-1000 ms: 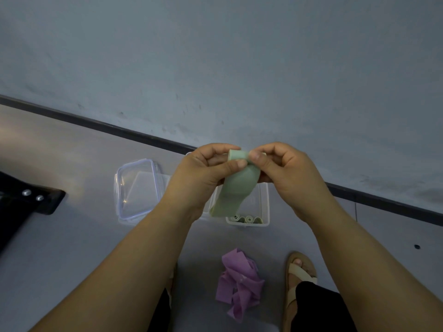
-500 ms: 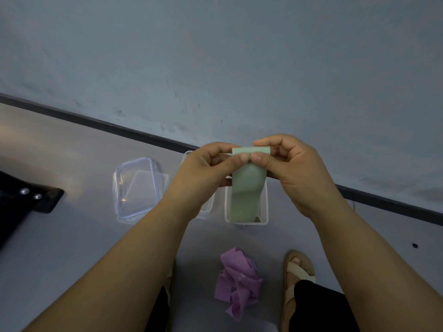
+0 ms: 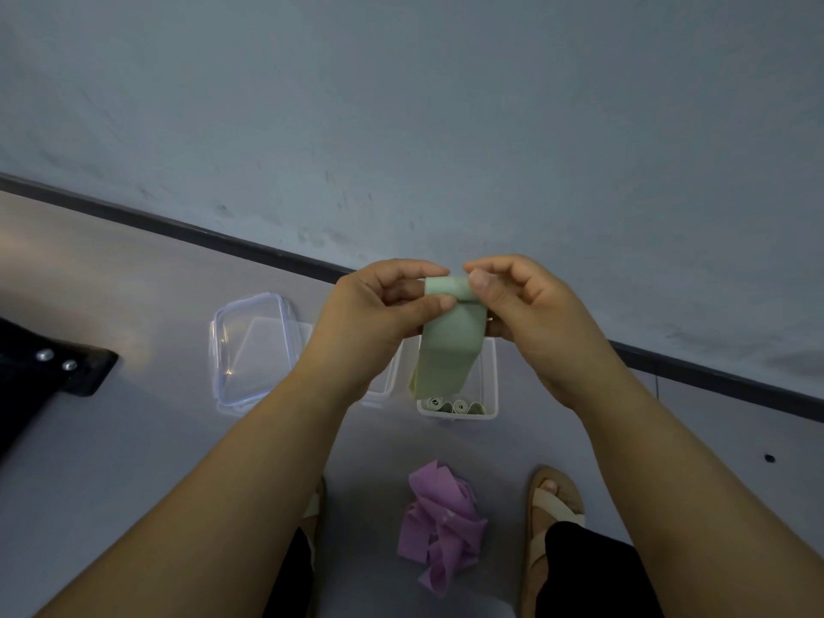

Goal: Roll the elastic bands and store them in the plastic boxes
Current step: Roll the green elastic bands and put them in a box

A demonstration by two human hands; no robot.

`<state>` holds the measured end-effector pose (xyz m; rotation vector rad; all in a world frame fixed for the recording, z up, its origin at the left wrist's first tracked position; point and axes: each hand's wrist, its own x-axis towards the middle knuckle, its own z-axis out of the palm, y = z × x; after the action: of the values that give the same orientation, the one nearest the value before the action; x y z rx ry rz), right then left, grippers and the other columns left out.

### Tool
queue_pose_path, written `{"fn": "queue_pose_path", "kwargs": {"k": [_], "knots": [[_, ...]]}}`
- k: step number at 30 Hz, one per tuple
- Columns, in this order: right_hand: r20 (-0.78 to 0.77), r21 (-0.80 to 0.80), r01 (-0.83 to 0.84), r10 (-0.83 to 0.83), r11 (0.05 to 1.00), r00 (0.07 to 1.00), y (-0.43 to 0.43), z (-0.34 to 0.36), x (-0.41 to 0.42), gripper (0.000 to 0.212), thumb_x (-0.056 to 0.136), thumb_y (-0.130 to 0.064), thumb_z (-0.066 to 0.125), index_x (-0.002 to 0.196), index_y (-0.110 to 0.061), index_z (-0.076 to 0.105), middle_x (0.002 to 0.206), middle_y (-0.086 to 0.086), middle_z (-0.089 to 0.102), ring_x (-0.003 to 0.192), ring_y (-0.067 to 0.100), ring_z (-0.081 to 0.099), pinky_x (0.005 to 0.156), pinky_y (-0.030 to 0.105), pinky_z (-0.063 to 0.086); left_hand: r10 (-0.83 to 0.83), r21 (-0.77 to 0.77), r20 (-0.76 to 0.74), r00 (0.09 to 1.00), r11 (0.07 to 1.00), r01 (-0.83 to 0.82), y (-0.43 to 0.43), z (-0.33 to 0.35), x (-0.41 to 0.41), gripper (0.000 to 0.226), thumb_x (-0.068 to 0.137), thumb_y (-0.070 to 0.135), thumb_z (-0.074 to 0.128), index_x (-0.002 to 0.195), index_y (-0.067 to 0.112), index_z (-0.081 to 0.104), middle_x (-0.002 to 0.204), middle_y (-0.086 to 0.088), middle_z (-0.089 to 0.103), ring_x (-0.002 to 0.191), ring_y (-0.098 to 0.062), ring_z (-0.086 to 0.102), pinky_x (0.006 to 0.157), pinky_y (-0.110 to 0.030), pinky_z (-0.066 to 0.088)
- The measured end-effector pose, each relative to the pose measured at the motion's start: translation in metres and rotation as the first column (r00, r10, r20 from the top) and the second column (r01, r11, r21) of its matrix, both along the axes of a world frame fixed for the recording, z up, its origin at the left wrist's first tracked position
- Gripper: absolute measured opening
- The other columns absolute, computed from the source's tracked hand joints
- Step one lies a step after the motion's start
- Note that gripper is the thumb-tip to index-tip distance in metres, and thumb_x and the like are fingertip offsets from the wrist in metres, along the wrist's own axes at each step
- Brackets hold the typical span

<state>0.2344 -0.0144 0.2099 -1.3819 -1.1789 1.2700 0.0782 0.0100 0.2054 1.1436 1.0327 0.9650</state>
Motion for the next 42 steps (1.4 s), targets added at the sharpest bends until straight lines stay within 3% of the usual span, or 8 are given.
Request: {"fn": "queue_pose_path", "kwargs": {"k": [3,10,16,23,26,34,38,42], "knots": [[0.017,0.005,0.016,-0.016,1.000,1.000,-0.0003,-0.0003,-0.0016,0.015,0.086,-0.032,0.056,0.086,-0.020,0.064,0.076,-0.007,0.068,0.070,0.005,0.065,0.066,0.022,0.056,-0.003,0.018,0.002,1.000,1.000,0.003,-0.0006,0.0007,0.0007,0.023,0.076,-0.005,0.068,0.088,0.015,0.066,0.079,-0.001,0.072,0.076,-0.011,0.069,0.071,-0.024,0.057],[-0.028,0.016,0.041,-0.041,0.999,0.999,0.0023,-0.0030,0.0011,0.005,0.083,-0.022,0.063,0.087,-0.021,0.066,0.084,0.001,0.067,0.074,0.010,0.065,0.071,0.027,0.056,-0.017,0.007,-0.008,1.000,1.000,0.017,-0.0009,0.0004,0.0028,0.029,0.077,-0.005,0.068,0.094,0.018,0.064,0.080,0.000,0.070,0.076,-0.011,0.068,0.072,-0.026,0.057],[-0.019,0.066,0.042,-0.040,0.997,0.999,0.0015,-0.0024,0.0015,0.014,0.083,-0.012,0.064,0.088,-0.025,0.065,0.088,0.003,0.066,0.078,0.007,0.065,0.077,0.026,0.056,-0.057,-0.098,-0.037,0.998,0.994,0.053,0.0007,0.0014,0.0017,0.022,0.083,0.016,0.066,0.104,0.009,0.064,0.087,-0.005,0.072,0.083,-0.015,0.069,0.076,-0.031,0.058],[0.081,0.143,0.015,-0.027,0.990,0.996,0.0007,-0.0029,0.0006,0.024,0.081,-0.008,0.068,0.084,-0.032,0.065,0.088,-0.004,0.067,0.086,0.014,0.064,0.079,0.026,0.055,-0.047,-0.077,-0.053,0.998,0.996,0.042,0.0019,0.0016,-0.0010,0.014,0.081,0.009,0.066,0.095,0.011,0.067,0.087,-0.009,0.072,0.077,-0.015,0.069,0.074,-0.031,0.058],[0.077,0.132,0.012,-0.022,0.991,0.997,0.0006,-0.0032,0.0006,0.023,0.081,-0.012,0.068,0.091,-0.032,0.063,0.092,-0.004,0.066,0.086,0.010,0.064,0.079,0.026,0.055,-0.020,-0.049,-0.034,0.999,0.999,0.018,0.0024,0.0016,-0.0013,0.017,0.078,0.006,0.068,0.094,0.012,0.066,0.089,-0.017,0.068,0.077,-0.017,0.067,0.074,-0.032,0.057],[0.017,0.004,0.033,-0.033,0.999,0.999,0.0009,-0.0010,0.0003,0.033,0.068,-0.044,0.059,0.092,-0.022,0.064,0.083,-0.001,0.069,0.074,0.012,0.067,0.072,0.030,0.057,0.009,0.004,-0.018,1.000,1.000,-0.009,0.0041,-0.0004,-0.0009,0.022,0.074,0.001,0.070,0.088,0.018,0.066,0.079,0.000,0.072,0.077,-0.012,0.068,0.075,-0.029,0.057],[-0.017,0.013,0.037,-0.037,0.999,0.999,0.0017,-0.0028,0.0022,0.008,0.083,-0.023,0.063,0.090,-0.022,0.065,0.083,0.003,0.069,0.075,0.013,0.068,0.072,0.031,0.057,0.002,0.019,0.001,1.000,1.000,-0.002,0.0027,0.0008,0.0005,0.025,0.075,-0.005,0.069,0.087,0.016,0.066,0.077,0.002,0.071,0.074,-0.008,0.068,0.069,-0.021,0.056],[-0.043,0.034,0.035,-0.034,0.999,0.999,0.0024,-0.0033,0.0033,0.013,0.084,-0.013,0.063,0.090,-0.025,0.065,0.080,0.003,0.066,0.075,0.012,0.066,0.076,0.033,0.056,-0.003,0.003,-0.003,1.000,1.000,0.003,0.0034,0.0001,0.0013,0.031,0.077,-0.005,0.067,0.095,0.020,0.063,0.082,0.001,0.069,0.075,-0.010,0.066,0.074,-0.025,0.057]]}}
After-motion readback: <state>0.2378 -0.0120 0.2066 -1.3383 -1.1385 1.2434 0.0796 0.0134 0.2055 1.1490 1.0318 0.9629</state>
